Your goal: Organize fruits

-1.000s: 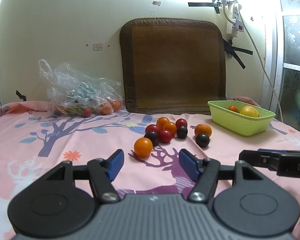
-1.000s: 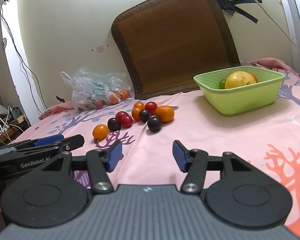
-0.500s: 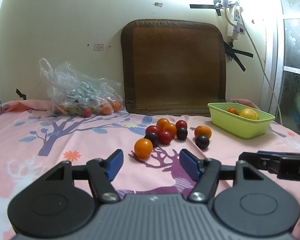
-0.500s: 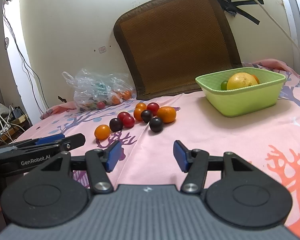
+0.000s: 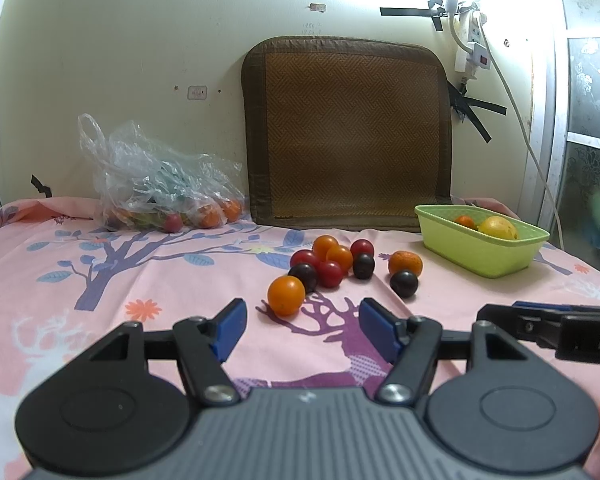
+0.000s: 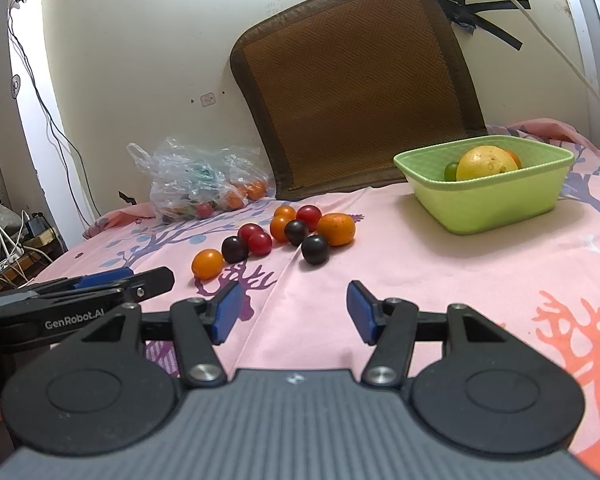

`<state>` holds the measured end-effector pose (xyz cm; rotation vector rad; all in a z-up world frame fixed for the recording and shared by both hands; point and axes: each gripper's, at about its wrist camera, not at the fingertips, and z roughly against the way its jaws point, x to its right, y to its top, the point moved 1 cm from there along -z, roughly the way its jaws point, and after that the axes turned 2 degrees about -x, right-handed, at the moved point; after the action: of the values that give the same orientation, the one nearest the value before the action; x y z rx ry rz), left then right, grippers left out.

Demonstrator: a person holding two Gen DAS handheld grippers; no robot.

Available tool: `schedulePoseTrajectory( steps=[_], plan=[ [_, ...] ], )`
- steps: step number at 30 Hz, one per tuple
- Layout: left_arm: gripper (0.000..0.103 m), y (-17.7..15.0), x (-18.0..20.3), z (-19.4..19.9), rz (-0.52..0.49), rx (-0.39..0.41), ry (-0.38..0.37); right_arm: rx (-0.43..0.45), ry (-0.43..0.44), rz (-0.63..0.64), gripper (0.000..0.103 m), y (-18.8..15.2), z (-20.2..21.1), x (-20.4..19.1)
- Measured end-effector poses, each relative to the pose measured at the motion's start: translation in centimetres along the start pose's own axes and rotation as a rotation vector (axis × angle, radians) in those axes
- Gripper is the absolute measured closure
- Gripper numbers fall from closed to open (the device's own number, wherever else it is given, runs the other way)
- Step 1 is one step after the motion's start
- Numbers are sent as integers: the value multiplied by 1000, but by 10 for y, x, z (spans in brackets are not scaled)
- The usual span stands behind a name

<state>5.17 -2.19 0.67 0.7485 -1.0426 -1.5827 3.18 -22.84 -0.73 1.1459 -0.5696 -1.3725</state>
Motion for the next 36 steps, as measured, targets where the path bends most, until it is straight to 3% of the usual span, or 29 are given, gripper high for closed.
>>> schedulePoseTrajectory(
  steps=[36],
  plan=[
    [39, 0, -3, -4, 29, -27, -19, 15, 39, 23, 43, 1, 4, 2]
  ],
)
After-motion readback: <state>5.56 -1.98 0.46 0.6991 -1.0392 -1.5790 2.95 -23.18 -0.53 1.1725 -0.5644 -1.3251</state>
